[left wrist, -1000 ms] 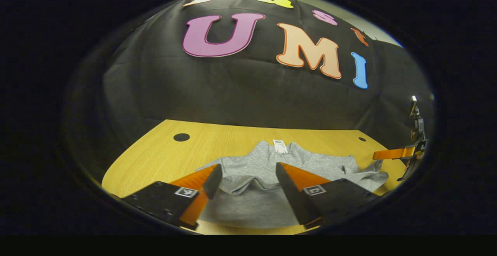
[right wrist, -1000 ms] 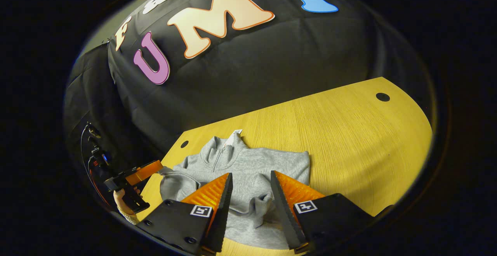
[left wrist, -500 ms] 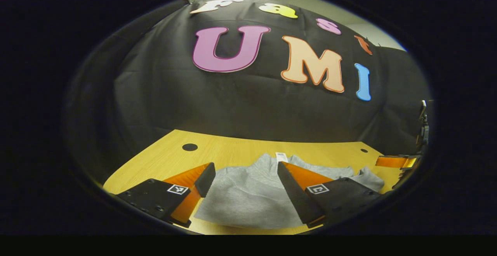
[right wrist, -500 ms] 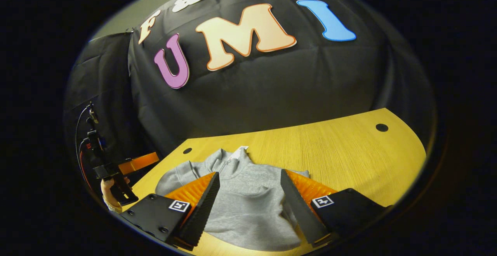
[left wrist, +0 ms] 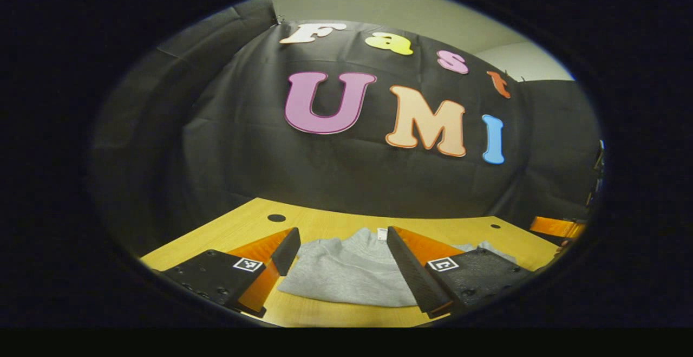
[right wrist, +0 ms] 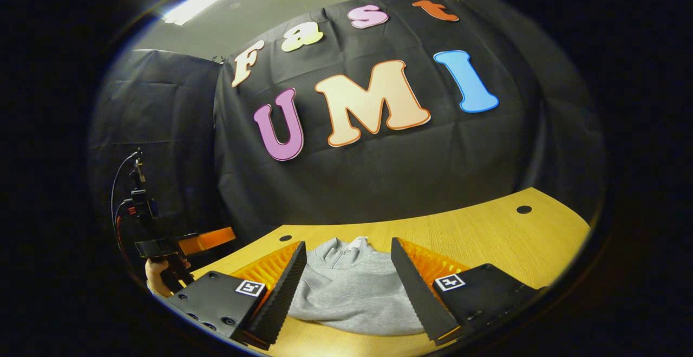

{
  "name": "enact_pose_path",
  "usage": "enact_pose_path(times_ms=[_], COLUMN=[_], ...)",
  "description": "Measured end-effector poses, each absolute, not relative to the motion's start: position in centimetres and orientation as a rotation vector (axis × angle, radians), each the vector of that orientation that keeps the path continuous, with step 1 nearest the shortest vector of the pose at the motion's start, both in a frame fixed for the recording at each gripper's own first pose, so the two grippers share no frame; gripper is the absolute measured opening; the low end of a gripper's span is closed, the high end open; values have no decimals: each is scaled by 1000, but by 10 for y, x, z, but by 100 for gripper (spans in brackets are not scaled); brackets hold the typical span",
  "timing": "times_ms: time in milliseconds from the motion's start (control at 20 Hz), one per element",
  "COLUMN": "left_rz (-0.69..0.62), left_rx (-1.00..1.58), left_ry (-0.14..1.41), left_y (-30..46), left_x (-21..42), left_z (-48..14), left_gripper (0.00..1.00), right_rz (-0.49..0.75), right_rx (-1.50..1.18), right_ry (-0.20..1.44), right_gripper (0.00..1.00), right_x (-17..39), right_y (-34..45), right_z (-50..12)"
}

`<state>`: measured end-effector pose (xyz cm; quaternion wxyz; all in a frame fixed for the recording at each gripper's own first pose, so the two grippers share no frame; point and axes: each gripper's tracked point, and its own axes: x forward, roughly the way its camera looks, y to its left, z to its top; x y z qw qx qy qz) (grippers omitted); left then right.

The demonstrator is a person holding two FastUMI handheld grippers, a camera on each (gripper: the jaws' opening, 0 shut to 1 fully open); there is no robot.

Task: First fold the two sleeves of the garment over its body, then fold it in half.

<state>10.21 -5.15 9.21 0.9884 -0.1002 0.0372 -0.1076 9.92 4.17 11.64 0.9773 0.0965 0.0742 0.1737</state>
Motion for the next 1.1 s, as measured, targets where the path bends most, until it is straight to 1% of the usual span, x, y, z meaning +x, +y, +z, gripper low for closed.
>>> enact_pose_path(times_ms=[200, 250, 300, 350, 450, 500, 650, 850, 900, 1100], left_rz=[-207, -202, -196, -189, -178, -175, -174, -167, -170, -181], left_rx=[-187, -186, -184, -180, -170, -166, -169, -156, -154, -156], left_ry=[50, 52, 50, 50, 45, 49, 54, 52, 52, 31], left_y=[-51, -50, -48, -47, -45, -44, -43, -40, -41, -45], left_x=[73, 67, 63, 59, 54, 52, 49, 48, 47, 45], left_z=[86, 82, 77, 73, 68, 65, 63, 64, 63, 68], left_gripper=[92, 94, 94, 94, 92, 94, 92, 96, 94, 96], right_rz=[350, 354, 358, 355, 347, 346, 355, 349, 346, 348], right_rx=[202, 213, 216, 213, 200, 199, 204, 207, 208, 210], right_ry=[98, 94, 87, 85, 83, 92, 105, 86, 81, 61], right_gripper=[97, 94, 97, 97, 97, 97, 97, 97, 97, 97], right_x=[64, 56, 50, 45, 42, 41, 40, 32, 32, 30], right_y=[46, 50, 52, 51, 51, 53, 57, 51, 50, 50], right_z=[114, 112, 108, 104, 94, 91, 85, 93, 95, 99])
